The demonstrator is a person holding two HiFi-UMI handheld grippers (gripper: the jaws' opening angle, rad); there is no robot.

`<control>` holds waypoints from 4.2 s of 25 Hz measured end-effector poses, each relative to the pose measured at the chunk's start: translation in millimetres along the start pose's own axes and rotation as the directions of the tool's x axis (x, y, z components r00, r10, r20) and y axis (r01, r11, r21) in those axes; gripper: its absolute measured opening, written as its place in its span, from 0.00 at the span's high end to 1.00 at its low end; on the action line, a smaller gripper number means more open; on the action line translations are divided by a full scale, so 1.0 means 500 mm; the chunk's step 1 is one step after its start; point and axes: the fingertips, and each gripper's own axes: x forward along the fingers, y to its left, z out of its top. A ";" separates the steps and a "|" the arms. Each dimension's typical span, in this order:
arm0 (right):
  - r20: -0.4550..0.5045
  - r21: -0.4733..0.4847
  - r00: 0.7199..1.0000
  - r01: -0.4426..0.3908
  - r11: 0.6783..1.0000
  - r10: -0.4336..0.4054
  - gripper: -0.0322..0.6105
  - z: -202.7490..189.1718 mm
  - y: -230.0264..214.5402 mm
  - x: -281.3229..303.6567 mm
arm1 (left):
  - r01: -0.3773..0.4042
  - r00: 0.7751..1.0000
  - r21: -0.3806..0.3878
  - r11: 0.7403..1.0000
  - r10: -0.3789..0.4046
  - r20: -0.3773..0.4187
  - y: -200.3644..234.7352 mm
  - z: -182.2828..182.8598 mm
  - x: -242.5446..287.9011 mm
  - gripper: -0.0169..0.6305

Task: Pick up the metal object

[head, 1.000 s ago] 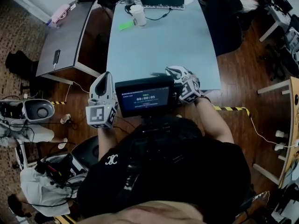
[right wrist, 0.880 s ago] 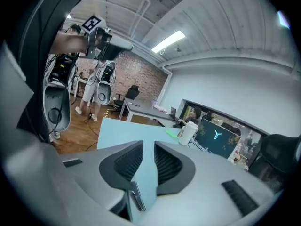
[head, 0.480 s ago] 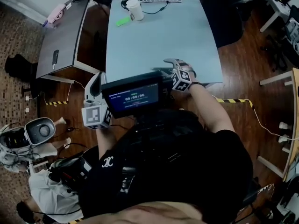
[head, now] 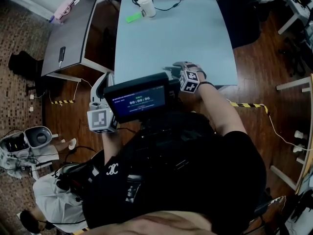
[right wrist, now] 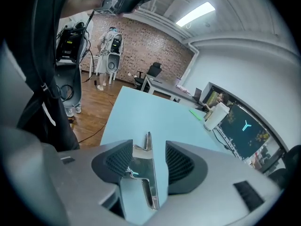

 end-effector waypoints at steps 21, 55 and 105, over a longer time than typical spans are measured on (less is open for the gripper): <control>-0.073 -0.042 0.997 -0.027 0.999 0.024 0.91 -0.032 0.034 0.016 | -0.015 0.996 0.044 0.999 0.010 0.094 -0.014 0.053 -0.014 0.95; 0.444 0.558 0.462 0.528 0.640 -0.768 0.97 0.143 -0.206 -0.893 | -0.003 0.979 0.062 0.998 -0.010 0.201 -0.160 0.088 0.029 0.95; 0.366 0.641 0.260 0.626 0.445 -0.893 0.97 0.388 0.501 -1.228 | 0.185 0.950 0.071 0.980 -0.197 0.243 -0.225 0.072 -0.604 0.95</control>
